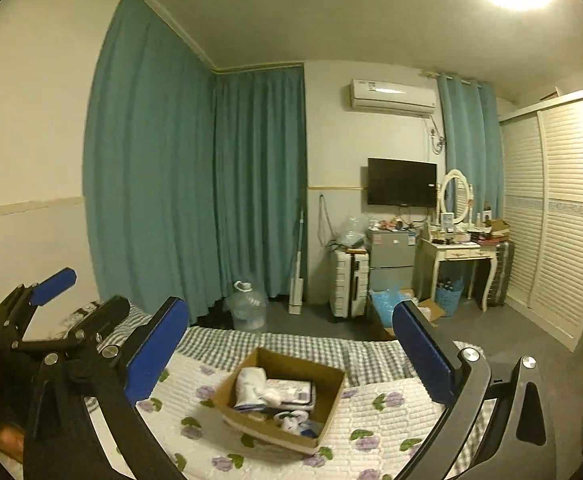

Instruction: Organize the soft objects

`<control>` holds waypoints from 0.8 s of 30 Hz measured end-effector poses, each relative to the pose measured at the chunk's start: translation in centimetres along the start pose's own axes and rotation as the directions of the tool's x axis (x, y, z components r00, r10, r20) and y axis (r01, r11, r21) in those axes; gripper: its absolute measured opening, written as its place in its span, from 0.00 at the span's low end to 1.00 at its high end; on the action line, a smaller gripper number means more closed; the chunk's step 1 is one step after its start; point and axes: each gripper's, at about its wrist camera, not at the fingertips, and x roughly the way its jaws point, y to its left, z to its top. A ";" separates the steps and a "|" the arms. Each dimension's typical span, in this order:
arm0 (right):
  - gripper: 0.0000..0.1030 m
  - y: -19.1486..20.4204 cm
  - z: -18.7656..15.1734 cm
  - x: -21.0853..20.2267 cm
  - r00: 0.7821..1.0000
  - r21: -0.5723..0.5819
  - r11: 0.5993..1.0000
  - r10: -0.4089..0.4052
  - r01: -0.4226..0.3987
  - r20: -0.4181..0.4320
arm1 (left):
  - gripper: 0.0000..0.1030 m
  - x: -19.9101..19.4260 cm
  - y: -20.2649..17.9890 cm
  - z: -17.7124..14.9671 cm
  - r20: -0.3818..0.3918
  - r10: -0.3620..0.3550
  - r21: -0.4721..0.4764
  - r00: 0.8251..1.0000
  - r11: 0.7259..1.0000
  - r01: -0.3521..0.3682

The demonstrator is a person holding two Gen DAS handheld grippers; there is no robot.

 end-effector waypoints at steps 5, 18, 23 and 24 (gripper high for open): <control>1.00 0.5 -4.8 0.8 1.000 0.017 1.000 0.018 -0.018 -0.017 | 0.95 2.0 1.4 -5.2 -0.040 0.083 -0.035 0.996 0.996 -0.085; 1.00 -1.0 -19.4 12.0 0.980 0.023 0.999 -0.039 0.044 -0.194 | 0.95 9.5 1.6 -16.4 -0.263 0.127 -0.032 0.956 0.990 -0.140; 1.00 -1.2 -21.2 13.0 0.971 0.020 0.999 -0.026 0.032 -0.239 | 0.95 8.2 1.6 -16.8 -0.265 0.131 -0.038 0.955 0.989 -0.146; 1.00 -1.3 -21.3 13.1 0.970 0.023 0.999 -0.021 0.028 -0.243 | 0.95 8.1 1.7 -16.8 -0.265 0.129 -0.035 0.956 0.989 -0.144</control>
